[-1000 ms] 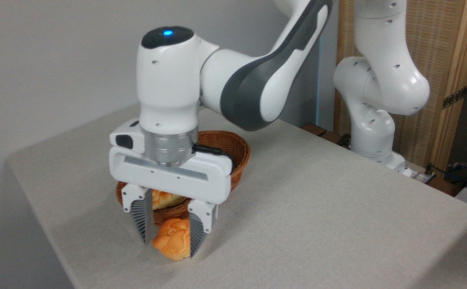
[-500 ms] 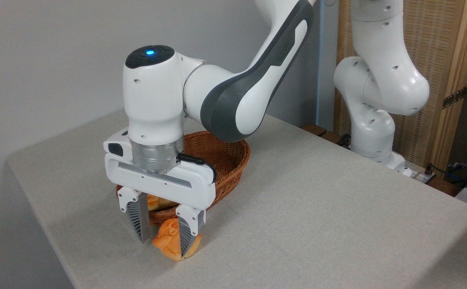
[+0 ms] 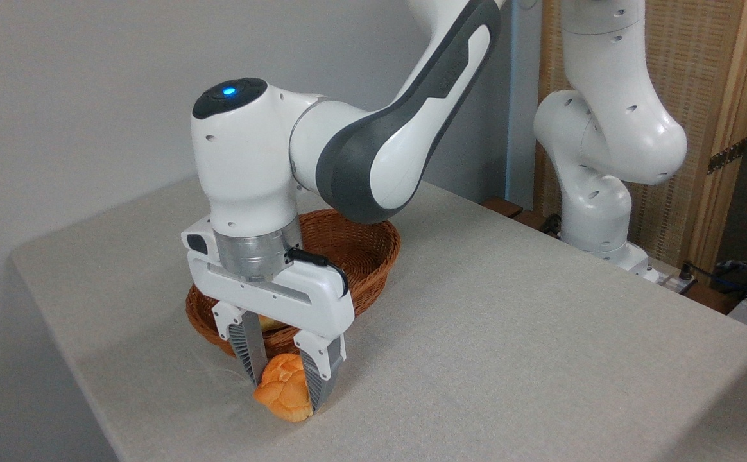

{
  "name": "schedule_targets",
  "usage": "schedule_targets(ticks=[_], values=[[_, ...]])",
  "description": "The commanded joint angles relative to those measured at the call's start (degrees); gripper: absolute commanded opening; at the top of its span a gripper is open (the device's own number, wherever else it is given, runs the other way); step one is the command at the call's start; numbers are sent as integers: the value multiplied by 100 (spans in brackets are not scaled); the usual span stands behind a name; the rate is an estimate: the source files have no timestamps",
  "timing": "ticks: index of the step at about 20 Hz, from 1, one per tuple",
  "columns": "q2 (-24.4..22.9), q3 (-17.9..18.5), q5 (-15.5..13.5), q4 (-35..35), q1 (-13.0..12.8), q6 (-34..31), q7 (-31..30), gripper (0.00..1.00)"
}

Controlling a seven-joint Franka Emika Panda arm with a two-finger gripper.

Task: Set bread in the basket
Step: 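Close the gripper on the round golden bun, then lift the bun and carry it over the basket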

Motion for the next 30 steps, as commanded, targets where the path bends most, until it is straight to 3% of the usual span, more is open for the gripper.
schedule_targets(ticks=[1,8,30], values=[[-107,8,80,-44,15,-118,157,44],[-98,8,72,-36,15,-110,139,34],[-116,78,80,228,32,-101,183,36]])
